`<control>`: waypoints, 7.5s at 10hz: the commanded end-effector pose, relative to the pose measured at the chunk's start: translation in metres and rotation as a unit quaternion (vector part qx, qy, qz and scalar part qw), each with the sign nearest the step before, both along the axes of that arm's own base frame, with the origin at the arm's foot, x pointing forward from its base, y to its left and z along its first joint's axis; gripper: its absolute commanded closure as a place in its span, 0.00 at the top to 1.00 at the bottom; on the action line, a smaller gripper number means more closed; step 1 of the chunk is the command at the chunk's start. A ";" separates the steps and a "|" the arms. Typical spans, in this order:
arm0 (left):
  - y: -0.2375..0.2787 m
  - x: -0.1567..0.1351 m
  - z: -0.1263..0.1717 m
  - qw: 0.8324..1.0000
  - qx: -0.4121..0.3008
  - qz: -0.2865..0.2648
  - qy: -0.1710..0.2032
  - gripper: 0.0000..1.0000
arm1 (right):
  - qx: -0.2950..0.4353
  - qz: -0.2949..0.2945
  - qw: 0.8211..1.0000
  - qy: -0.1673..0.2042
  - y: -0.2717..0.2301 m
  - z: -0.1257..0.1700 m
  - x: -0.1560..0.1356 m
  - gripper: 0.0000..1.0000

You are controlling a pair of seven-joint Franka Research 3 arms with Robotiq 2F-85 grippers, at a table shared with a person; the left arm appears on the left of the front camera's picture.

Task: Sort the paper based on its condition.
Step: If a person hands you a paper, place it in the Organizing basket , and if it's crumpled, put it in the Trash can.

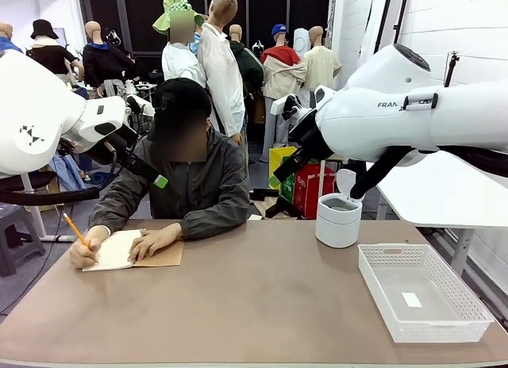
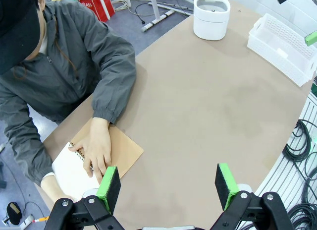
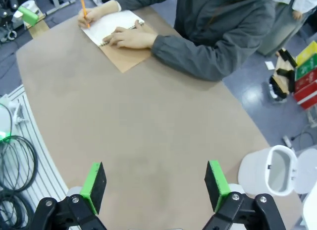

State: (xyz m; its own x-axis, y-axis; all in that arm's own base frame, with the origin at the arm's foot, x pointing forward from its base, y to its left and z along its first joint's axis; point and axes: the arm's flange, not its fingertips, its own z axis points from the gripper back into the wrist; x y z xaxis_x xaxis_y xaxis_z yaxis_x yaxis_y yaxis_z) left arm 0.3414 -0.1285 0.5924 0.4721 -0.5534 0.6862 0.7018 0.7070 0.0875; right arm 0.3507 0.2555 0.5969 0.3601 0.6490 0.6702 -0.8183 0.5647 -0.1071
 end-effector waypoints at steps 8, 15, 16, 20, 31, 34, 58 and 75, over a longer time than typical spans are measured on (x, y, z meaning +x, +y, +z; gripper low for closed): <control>0.001 0.001 0.001 1.000 -0.002 -0.001 0.003 1.00 | 0.000 0.000 1.000 0.000 0.000 0.000 0.000 1.00; 0.001 0.001 0.001 1.000 -0.002 -0.001 0.003 1.00 | 0.000 0.000 1.000 0.000 0.000 0.000 0.000 1.00; 0.001 0.001 0.001 1.000 -0.002 -0.001 0.003 1.00 | 0.000 0.000 1.000 0.000 0.000 0.000 0.000 1.00; 0.001 0.001 0.001 1.000 -0.002 -0.001 0.003 1.00 | 0.000 0.000 1.000 0.000 0.000 0.000 0.000 1.00; 0.001 0.001 0.001 1.000 -0.002 -0.001 0.003 1.00 | 0.000 0.000 1.000 0.000 0.000 0.000 0.000 1.00; 0.001 0.001 0.001 1.000 -0.002 -0.001 0.003 1.00 | 0.000 0.000 1.000 0.000 0.000 0.000 0.000 1.00; 0.001 0.001 0.001 1.000 -0.002 -0.001 0.003 1.00 | 0.000 0.000 1.000 0.000 0.000 0.000 0.000 1.00; 0.001 0.001 0.001 1.000 -0.002 -0.001 0.003 1.00 | 0.000 0.000 1.000 0.000 0.000 0.000 0.000 1.00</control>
State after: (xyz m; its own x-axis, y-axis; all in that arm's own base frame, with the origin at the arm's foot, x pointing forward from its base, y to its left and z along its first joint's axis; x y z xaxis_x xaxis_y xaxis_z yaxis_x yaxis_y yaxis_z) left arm 0.3414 -0.1285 0.5924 0.4721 -0.5534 0.6862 0.7018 0.7070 0.0875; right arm 0.3512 0.2547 0.5965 0.3555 0.6484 0.6732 -0.8247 0.5566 -0.1006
